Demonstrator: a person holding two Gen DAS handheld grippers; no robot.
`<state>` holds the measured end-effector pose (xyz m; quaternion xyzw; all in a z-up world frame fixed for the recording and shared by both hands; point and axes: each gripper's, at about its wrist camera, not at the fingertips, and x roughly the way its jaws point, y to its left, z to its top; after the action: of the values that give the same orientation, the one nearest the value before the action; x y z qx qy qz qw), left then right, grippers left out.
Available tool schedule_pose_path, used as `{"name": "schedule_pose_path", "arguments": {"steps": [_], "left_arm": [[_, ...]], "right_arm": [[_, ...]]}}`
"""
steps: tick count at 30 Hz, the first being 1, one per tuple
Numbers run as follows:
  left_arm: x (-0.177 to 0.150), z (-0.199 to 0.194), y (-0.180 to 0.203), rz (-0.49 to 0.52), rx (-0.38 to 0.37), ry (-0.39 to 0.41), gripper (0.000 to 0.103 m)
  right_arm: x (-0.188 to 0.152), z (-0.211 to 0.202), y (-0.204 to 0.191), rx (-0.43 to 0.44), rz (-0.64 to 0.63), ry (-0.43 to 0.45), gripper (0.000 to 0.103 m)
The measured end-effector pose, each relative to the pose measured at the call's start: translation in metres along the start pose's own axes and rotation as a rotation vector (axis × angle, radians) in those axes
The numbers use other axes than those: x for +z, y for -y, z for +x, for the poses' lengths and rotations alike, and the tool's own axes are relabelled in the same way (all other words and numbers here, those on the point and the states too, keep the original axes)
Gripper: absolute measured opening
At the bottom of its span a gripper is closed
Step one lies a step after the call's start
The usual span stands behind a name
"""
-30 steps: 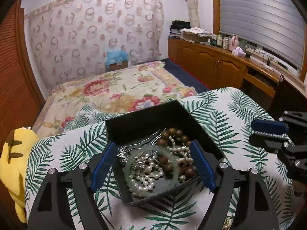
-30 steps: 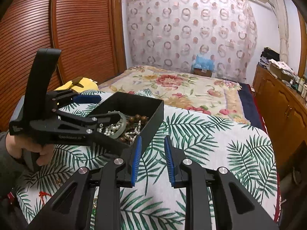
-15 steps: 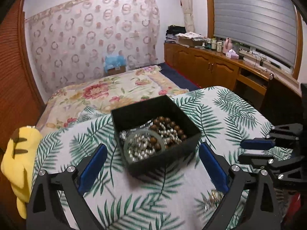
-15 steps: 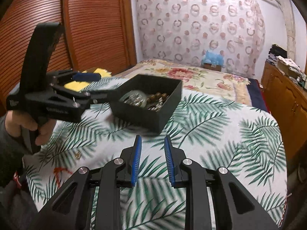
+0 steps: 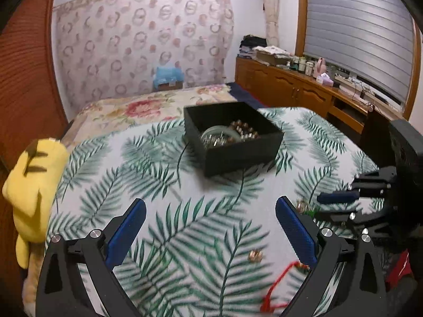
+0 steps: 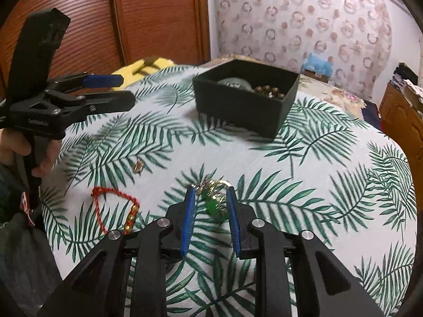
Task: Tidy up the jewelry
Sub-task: 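Move the left gripper to the red cord bracelet while the right gripper grasps the green pendant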
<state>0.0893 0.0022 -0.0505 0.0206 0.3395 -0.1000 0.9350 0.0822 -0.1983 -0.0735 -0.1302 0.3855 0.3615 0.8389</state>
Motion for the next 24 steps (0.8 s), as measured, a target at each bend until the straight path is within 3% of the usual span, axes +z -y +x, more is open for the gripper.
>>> {"name": "schedule_pose_path", "arguments": {"steps": [7,13,14,16,22,24], "left_arm": [[-0.025,-0.002,-0.005,0.018,0.006,-0.065,0.095],[-0.034,-0.007,0.0,0.013,-0.019,-0.07,0.095],[-0.035,-0.008,0.001,0.012,-0.021,-0.071,0.095],[-0.038,-0.008,0.004,0.013,-0.028,-0.073,0.095],[-0.046,-0.011,0.017,0.034,-0.057,-0.083,0.094],[-0.048,-0.011,0.021,0.041,-0.064,-0.091,0.087]], "right_arm": [[0.003,0.01,-0.008,-0.031,-0.054,-0.043,0.026],[0.003,0.017,-0.011,-0.085,-0.086,-0.066,0.026],[0.003,0.017,-0.011,-0.083,-0.086,-0.068,0.018],[0.002,0.015,-0.012,-0.085,-0.1,-0.072,0.014],[0.0,-0.007,-0.014,-0.072,-0.092,-0.02,0.014],[0.001,-0.018,-0.013,-0.071,-0.075,0.011,0.014]]}}
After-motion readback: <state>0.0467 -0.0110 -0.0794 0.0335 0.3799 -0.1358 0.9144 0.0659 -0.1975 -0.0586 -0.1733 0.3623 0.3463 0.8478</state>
